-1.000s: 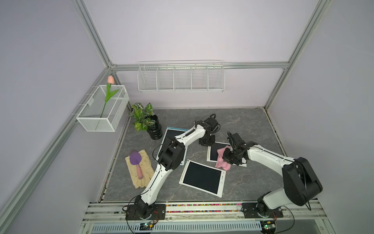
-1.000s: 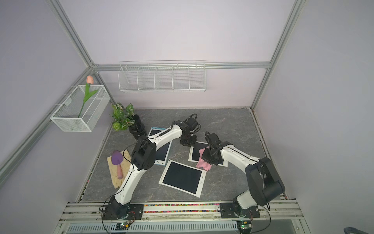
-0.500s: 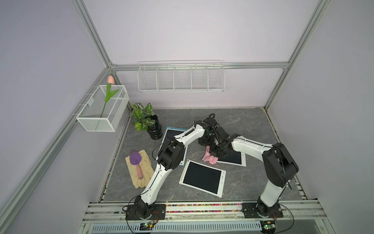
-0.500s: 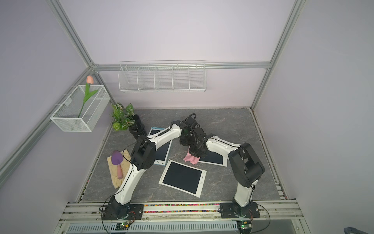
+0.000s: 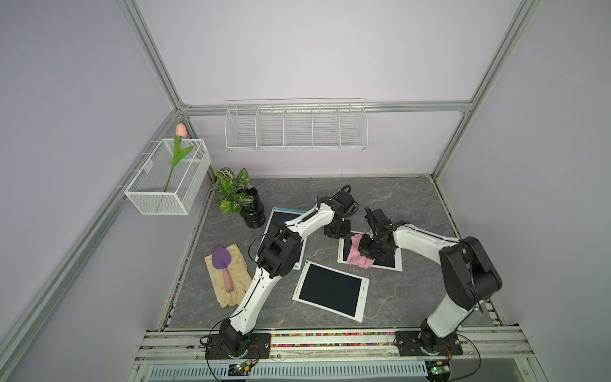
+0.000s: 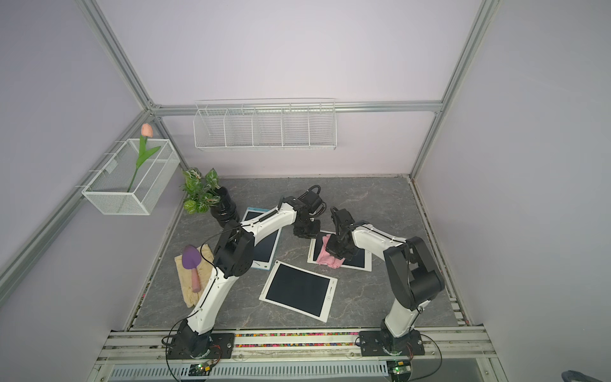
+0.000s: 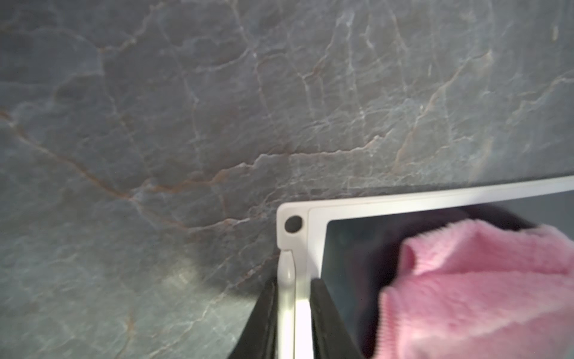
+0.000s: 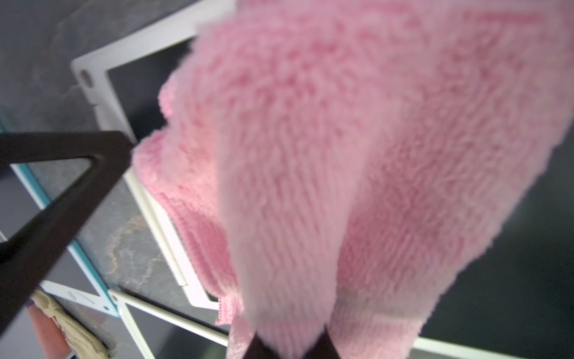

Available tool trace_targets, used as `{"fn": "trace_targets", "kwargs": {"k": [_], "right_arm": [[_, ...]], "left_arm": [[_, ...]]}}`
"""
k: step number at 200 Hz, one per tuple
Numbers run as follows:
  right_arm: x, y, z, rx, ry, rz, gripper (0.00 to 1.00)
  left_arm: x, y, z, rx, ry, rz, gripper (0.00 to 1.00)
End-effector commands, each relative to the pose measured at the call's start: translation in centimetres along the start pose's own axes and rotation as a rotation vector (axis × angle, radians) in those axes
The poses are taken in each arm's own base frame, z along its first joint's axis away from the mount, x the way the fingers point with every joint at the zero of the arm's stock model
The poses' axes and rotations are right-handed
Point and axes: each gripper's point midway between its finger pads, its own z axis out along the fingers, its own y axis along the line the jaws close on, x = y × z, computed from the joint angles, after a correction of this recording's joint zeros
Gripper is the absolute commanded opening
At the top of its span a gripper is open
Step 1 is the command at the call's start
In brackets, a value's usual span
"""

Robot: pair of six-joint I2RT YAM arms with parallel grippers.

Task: Wipe the drawing tablet
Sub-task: Wipe the dirt from the drawing tablet.

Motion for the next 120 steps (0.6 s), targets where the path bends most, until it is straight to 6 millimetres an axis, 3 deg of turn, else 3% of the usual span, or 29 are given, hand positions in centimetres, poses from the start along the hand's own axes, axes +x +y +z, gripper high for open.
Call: {"fn": "trace_targets", "kwargs": {"k": [1, 22, 57, 71, 92, 120], "right_arm": [[-0.9, 3.5, 0.9, -0.039, -0.005, -0.019, 0.07], [-2.8, 2.7, 0.9, -0.003, -0.027, 0.002, 0.07], [-3.9, -2.9, 0.1, 0.06, -0.028, 0.091, 0.07], [-3.8, -3.9, -0.3, 0.069, -0.027, 0.09, 0.07], [-3.2, -2.8, -0.1, 0.045, -0.016, 0.06, 0.07], [-2.7, 2.1, 1.2, -0.011, -0.002, -0.009, 0.07]], "left_arm": [[1.6, 2.6, 1.9, -0.08, 0.064, -0.009, 0.22], [1.5, 2.6, 1.5, -0.085, 0.058, -0.006, 0.22], [1.6, 3.1, 1.5, -0.09, 0.06, -0.008, 0.2], [1.7, 3.0, 1.7, -0.083, 0.066, -0.012, 0.2], [1.6, 3.0, 1.9, -0.079, 0.065, -0.015, 0.19], [1.6, 3.0, 1.9, -0.076, 0.064, -0.016, 0.19]]}}
